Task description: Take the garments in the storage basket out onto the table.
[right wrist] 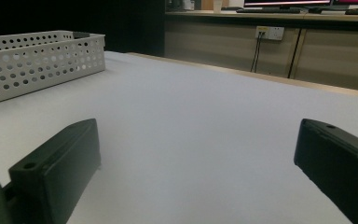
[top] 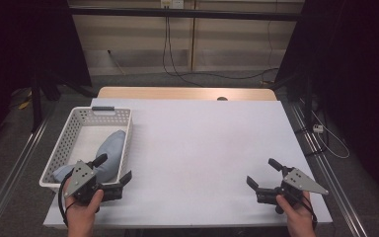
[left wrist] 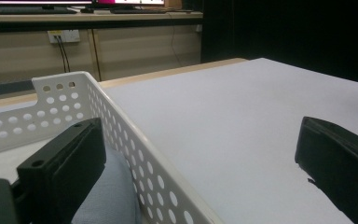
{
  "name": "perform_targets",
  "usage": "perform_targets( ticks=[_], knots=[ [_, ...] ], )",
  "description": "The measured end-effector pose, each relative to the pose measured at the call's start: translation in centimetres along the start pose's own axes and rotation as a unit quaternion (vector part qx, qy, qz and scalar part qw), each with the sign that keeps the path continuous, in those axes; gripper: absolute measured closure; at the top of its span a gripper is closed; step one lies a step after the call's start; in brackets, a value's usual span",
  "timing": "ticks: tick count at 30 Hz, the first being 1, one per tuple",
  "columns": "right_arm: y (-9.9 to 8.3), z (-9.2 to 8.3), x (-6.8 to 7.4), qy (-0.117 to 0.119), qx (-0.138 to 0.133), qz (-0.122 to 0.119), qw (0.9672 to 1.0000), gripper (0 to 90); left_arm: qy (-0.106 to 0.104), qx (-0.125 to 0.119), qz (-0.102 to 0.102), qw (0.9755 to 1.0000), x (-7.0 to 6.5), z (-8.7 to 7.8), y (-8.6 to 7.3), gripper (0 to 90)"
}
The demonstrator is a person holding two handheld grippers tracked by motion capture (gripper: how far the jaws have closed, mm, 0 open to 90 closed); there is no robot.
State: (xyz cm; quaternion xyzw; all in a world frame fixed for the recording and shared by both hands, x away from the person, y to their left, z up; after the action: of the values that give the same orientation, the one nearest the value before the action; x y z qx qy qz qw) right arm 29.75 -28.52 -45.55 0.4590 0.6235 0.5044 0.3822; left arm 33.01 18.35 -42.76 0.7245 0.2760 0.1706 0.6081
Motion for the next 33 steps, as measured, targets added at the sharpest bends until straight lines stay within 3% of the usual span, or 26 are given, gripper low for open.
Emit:
perform_targets(
  ticks=[16,29,33],
  knots=[
    [0.0,-0.1,0.0,0.002,-0.001,-0.001,1.0,0.1,-0.003,0.002,-0.003,1.0,0.0,0.0,0.3,1.9],
    [0.0,-0.2,-0.3,-0.001,0.0,0.0,1.0,0.1,-0.009,0.002,-0.017,0.9998,0.5,0.0,1.7,2.1],
    [0.0,-0.2,-0.3,-0.002,-0.001,0.001,1.0,0.1,-0.01,-0.001,-0.008,0.9999,0.5,0.2,2.3,2.0]
  ],
)
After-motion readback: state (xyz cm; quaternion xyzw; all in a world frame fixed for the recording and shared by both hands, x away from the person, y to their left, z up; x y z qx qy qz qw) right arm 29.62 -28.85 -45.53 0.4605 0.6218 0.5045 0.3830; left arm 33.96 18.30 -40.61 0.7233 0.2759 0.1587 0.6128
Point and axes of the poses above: each handheld gripper's, and its own axes: z roughly forward along the jaws, y roughly out of its top, x roughly to its left, the point moved 5 cm from there along z, roughly forward along the jaws, and after that the axes turned 14 degrees about -y, right-handed, at the moved point
